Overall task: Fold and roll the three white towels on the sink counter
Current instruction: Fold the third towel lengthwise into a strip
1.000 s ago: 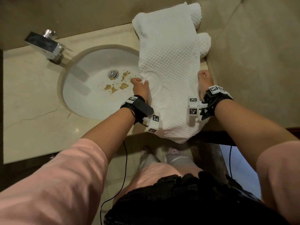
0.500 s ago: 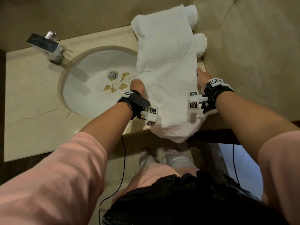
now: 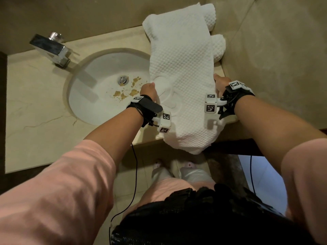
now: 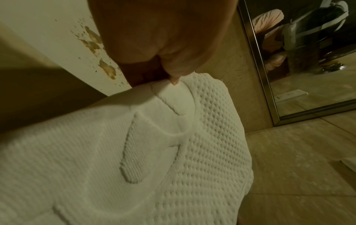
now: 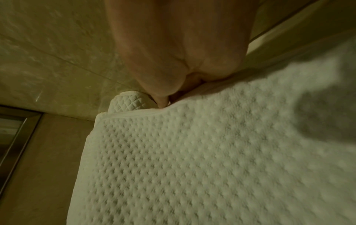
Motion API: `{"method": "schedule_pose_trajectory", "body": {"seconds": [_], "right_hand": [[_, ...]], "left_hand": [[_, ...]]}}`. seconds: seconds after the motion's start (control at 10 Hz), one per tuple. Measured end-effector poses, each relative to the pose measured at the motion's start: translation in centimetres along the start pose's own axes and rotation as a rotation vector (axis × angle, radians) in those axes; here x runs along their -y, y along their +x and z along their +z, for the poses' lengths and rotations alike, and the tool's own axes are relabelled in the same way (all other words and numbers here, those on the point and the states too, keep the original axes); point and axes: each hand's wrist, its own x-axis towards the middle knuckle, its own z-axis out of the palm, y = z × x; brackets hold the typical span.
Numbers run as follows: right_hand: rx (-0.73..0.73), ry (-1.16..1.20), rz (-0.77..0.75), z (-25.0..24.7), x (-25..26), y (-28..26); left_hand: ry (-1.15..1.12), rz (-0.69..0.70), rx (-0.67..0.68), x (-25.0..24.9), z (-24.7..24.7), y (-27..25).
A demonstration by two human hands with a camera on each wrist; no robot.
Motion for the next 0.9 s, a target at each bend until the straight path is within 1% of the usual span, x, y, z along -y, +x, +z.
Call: {"method": "schedule_pose_trajectory", "body": {"seconds": [0.1,0.2,0.3,0.4,0.5,0.6,0.7,0.8,0.9], "right_hand": [[0.008,-0.119,-0.056,-0.1,0.2,-0.3],[-0.018,-0.132,-0.088,-0.2,0.8,-1.1],[0.064,-0.17,-0.167,0.0,0.9,-0.6],[0.064,-0.15,-0.156,0.0,0.9,-0.5],[0.063,-0.14,-0.184,-0.4,0.4,0.3],[0.062,0.006,-0.153,-0.3,0.7,0.8],[0.017,0.549,0.058,-0.2,0.3,2.4],[0.029,0.411,0.017,-0.5,-0.7,2.0],[0.033,0.297,-0.008,0.0,-2.2,1.6]], "left_hand": [[0.037,-0.043,-0.023,-0.4,-0.5,-0.1],[0.124,-0.02,-0.033,-0.5,-0.8,0.2],[0.173,0.041,-0.03,-0.5,-0.8,0.1],[0.04,-0.018,0.037,-0.3,-0.6,-0.1],[-0.029,-0.027,0.042,0.1,-0.2,0.0],[-0.016,0.004,0.012,0.1,-0.2,0.1],[-0.071,-0.029,-0.024,-0.1,-0.3,0.0],[-0.105,-0.046,-0.025,0.0,0.3,-0.5],[-0.153,-0.071,0.015,0.3,0.9,-1.2]]}}
